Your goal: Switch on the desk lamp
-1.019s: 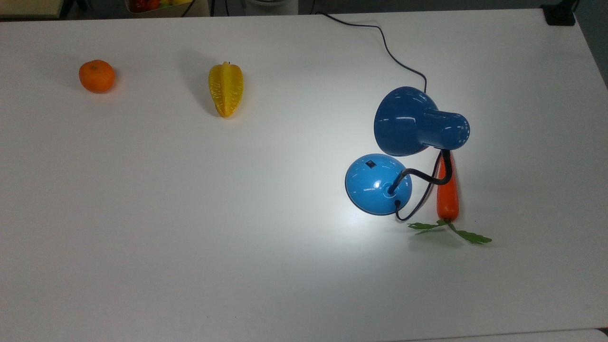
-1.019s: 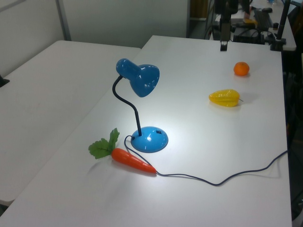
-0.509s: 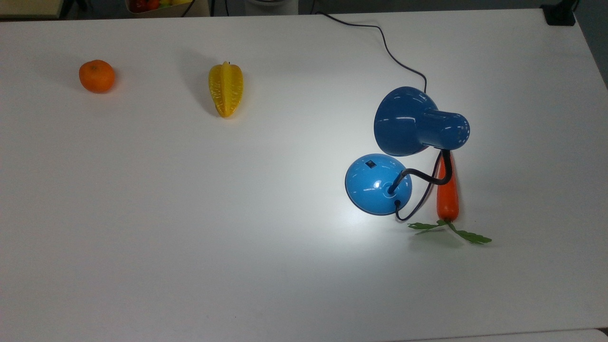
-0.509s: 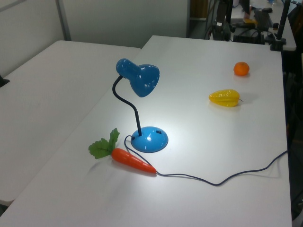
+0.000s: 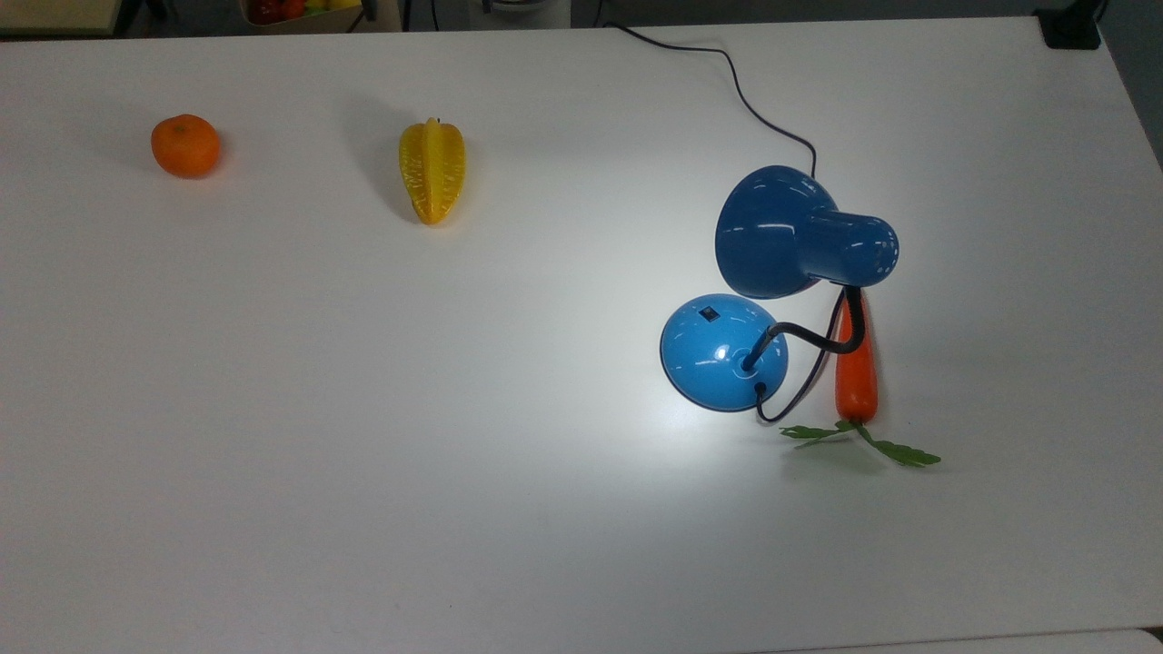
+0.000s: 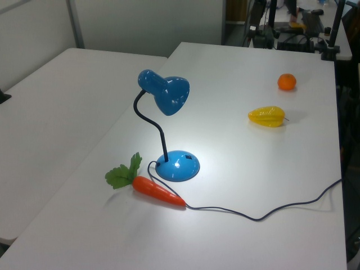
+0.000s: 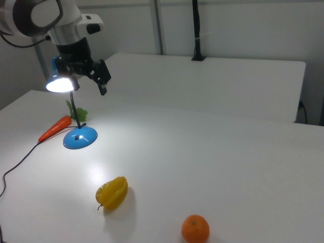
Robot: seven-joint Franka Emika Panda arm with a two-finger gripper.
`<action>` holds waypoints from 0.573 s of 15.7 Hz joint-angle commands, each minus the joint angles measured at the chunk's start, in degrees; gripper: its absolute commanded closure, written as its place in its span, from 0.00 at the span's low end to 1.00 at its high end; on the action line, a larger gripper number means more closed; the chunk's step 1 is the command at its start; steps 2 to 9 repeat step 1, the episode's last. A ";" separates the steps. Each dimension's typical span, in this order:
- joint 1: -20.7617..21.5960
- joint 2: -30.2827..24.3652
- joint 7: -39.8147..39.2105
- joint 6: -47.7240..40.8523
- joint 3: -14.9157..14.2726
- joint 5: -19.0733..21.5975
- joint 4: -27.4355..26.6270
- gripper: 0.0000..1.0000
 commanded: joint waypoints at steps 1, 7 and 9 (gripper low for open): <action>1.32 -0.27 0.05 0.21 -0.93 0.21 -0.09 0.00; 1.32 -0.27 0.05 0.21 -0.93 0.21 -0.09 0.00; 1.32 -0.27 0.05 0.21 -0.93 0.21 -0.09 0.00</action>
